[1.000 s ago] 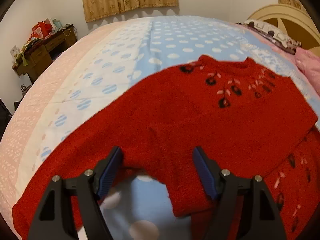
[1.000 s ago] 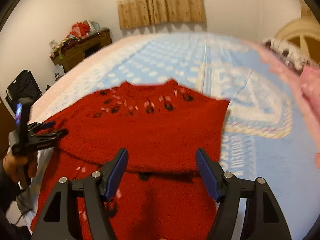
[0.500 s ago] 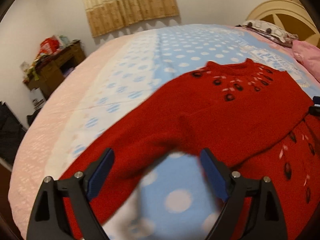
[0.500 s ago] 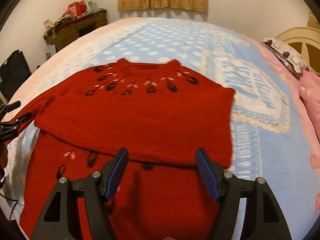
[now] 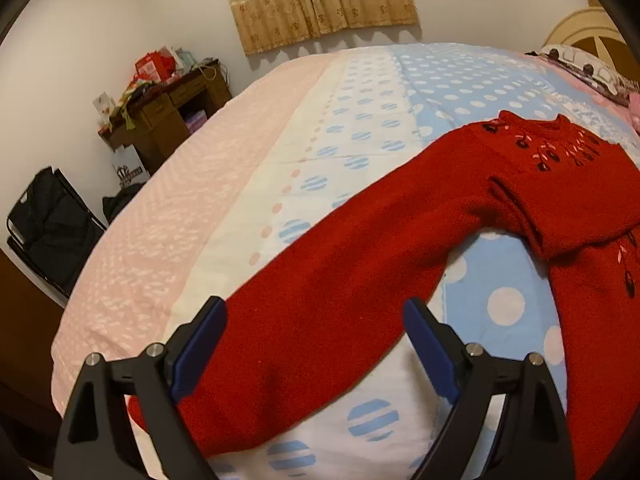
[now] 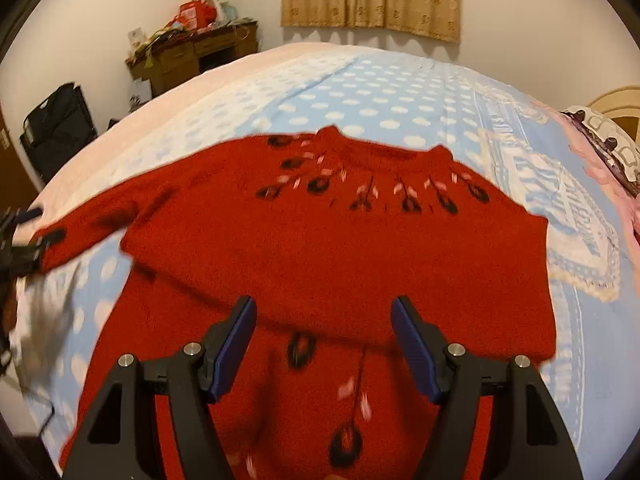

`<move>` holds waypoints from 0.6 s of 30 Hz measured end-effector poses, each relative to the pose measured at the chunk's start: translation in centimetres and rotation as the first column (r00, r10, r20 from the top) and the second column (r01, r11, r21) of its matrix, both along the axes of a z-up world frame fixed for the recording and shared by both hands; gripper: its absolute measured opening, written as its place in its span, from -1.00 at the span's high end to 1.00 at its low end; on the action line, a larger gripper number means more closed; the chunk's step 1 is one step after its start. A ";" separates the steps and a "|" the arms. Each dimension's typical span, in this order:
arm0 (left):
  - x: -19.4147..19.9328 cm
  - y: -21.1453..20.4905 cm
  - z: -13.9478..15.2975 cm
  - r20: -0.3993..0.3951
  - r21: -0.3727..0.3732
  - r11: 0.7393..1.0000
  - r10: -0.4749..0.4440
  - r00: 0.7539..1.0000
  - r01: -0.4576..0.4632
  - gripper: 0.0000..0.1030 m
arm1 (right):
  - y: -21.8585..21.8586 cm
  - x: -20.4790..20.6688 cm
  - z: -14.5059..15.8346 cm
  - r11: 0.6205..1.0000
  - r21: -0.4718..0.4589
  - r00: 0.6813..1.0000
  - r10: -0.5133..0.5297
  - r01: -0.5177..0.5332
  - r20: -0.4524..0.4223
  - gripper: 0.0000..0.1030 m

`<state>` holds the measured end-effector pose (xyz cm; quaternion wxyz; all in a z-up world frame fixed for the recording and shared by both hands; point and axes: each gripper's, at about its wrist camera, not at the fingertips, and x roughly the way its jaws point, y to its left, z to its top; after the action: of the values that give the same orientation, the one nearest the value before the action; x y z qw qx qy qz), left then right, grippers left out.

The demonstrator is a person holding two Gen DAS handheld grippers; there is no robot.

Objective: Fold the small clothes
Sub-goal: 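Move the left gripper to the other sleeve cuff and grasp it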

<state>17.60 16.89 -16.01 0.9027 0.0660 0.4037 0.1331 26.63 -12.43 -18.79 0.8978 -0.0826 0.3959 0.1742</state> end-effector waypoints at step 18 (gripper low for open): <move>-1.8 2.1 0.2 0.008 -0.011 1.000 0.023 1.000 -0.023 -0.78 | 9.8 -0.7 -1.4 0.984 -0.059 0.986 0.168 -0.169 -0.012 -0.37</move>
<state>15.80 19.01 -15.86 0.9031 0.0560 0.4016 0.1414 25.94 -2.64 -20.18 0.8756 -0.1420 0.3958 0.2378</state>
